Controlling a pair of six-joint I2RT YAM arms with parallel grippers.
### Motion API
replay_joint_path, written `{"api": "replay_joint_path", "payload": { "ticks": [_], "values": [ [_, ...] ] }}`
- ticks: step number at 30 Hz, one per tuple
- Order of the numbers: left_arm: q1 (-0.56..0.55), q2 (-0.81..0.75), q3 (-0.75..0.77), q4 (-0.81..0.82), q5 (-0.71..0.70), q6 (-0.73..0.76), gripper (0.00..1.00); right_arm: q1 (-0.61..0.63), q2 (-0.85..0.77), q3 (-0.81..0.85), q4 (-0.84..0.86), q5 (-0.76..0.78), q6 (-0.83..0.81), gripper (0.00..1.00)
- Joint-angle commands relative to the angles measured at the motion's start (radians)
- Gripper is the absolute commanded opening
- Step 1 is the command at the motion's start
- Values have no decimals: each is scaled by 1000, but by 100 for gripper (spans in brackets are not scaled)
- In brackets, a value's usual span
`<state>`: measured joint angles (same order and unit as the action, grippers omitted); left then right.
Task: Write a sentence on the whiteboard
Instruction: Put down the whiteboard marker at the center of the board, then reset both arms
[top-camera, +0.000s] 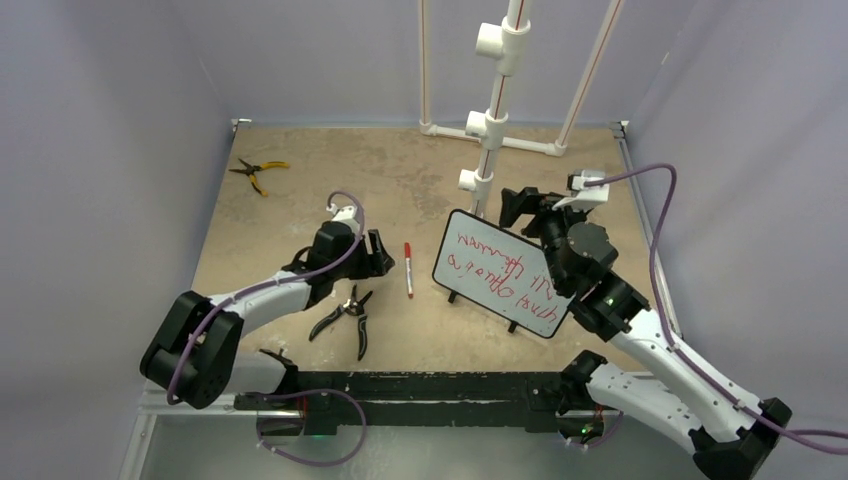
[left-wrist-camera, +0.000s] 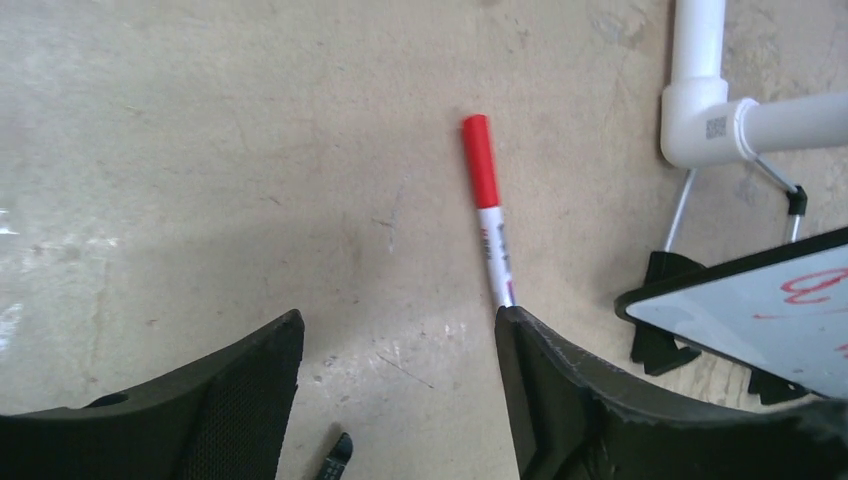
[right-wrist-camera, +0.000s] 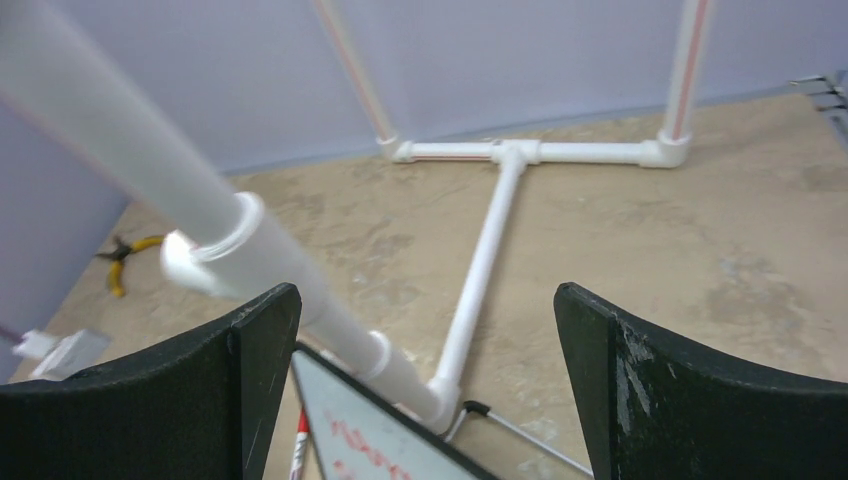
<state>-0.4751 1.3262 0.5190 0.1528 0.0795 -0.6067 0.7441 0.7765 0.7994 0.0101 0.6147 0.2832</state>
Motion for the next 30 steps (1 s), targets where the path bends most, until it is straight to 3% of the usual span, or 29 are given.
{"api": "replay_joint_path", "payload": {
  "ticks": [1,8,12,15,17,21,30],
  "values": [
    [44,-53,65,-7,-76,-18,70,-125,-5,-22,63,-64,3,99],
    [248,-222,282,-300,-153,43,79,-299,2,-14,43,-95,55,99],
    [279,-295,454,-451,-291,174,83,-340,-28,-22,43,-42,57,99],
    [277,-366,489,-436,-376,297,84,-341,-66,-50,67,32,48,99],
    [248,-427,443,-379,-455,336,86,-341,-98,-76,96,53,37,99],
    [243,-566,321,-257,-461,396,90,-341,-153,-112,134,64,19,99],
    [243,-591,311,-277,-504,399,95,-341,-168,-116,138,71,5,99]
  ]
}}
